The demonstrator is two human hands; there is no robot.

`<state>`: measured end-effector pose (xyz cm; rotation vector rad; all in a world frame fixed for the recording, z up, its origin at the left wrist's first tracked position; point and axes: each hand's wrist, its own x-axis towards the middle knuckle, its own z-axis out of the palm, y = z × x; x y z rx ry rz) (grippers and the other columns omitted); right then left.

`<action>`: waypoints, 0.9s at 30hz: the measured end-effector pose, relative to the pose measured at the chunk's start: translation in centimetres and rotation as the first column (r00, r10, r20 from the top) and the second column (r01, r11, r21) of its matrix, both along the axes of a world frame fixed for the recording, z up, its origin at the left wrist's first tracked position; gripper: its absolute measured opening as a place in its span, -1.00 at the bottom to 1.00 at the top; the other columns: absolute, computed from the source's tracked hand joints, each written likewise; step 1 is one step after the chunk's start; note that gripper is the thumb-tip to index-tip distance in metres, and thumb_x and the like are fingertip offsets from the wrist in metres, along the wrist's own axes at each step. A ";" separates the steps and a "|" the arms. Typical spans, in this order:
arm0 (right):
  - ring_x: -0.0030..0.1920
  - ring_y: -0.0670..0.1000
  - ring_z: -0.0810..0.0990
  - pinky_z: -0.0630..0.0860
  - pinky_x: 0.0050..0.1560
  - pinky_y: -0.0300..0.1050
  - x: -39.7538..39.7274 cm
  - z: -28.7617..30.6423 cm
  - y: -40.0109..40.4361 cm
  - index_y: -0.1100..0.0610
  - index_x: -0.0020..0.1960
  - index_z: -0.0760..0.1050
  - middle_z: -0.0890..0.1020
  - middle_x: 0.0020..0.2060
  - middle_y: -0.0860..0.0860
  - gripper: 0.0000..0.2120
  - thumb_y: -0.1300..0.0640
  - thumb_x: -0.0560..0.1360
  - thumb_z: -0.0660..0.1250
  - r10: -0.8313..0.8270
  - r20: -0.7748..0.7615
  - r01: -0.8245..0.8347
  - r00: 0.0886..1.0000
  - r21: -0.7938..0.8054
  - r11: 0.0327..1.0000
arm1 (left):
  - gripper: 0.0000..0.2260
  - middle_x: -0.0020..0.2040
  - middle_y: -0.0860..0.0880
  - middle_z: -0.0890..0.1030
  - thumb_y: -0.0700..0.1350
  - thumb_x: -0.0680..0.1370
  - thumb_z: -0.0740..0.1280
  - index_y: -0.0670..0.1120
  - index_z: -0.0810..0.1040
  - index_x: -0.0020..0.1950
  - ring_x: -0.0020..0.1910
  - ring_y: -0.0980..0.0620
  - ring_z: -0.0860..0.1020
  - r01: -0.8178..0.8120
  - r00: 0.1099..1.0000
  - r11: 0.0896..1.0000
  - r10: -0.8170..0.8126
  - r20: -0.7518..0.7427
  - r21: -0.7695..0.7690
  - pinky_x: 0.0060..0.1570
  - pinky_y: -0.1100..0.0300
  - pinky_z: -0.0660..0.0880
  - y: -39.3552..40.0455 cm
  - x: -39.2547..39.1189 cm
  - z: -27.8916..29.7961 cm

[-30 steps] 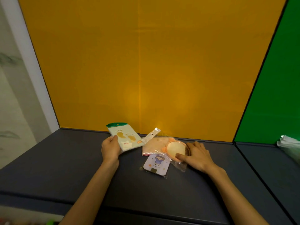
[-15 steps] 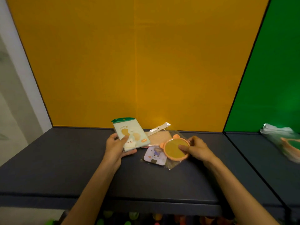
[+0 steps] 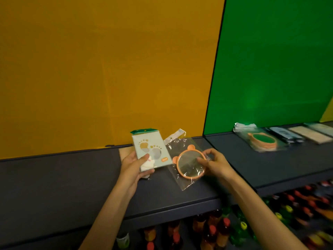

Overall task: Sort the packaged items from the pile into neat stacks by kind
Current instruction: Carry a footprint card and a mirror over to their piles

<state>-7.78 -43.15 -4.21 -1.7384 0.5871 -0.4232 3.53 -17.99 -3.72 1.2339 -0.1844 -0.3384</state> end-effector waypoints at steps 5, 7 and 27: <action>-0.12 0.11 0.65 0.61 -0.34 -0.06 -4.7 0.0 -4.4 0.20 0.08 0.47 0.62 0.00 0.22 -0.87 0.17 0.57 0.34 -0.077 0.049 0.072 0.996 0.099 0.992 | -0.77 0.00 -0.01 0.72 -0.24 0.57 0.37 0.02 0.57 0.16 -0.11 0.02 0.70 0.072 0.997 0.997 -0.072 0.017 0.019 -0.38 0.21 0.59 -5.1 -3.6 0.6; -0.12 0.10 0.65 0.62 -0.35 -0.07 -6.7 -0.1 -6.3 0.20 0.14 0.48 0.62 -0.02 0.19 -0.84 0.18 0.59 0.32 -0.118 0.083 0.108 0.990 0.119 0.987 | -0.78 -0.01 -0.03 0.73 -0.23 0.57 0.37 0.00 0.58 0.18 -0.12 0.04 0.70 0.090 0.996 0.996 -0.090 0.027 0.030 -0.38 0.22 0.57 -7.4 -5.4 0.7; -0.44 0.08 0.50 0.48 -0.40 -0.10 -24.1 0.0 -28.6 0.22 0.03 0.49 0.62 -0.26 0.17 -0.87 0.16 0.58 0.25 -0.173 0.142 0.151 0.975 0.153 0.977 | -0.88 -0.07 -0.04 0.71 -0.19 0.57 0.34 -0.09 0.61 0.07 -0.17 0.05 0.63 -0.099 0.995 0.994 0.098 0.020 0.054 -0.33 0.21 0.46 -29.9 -24.2 0.0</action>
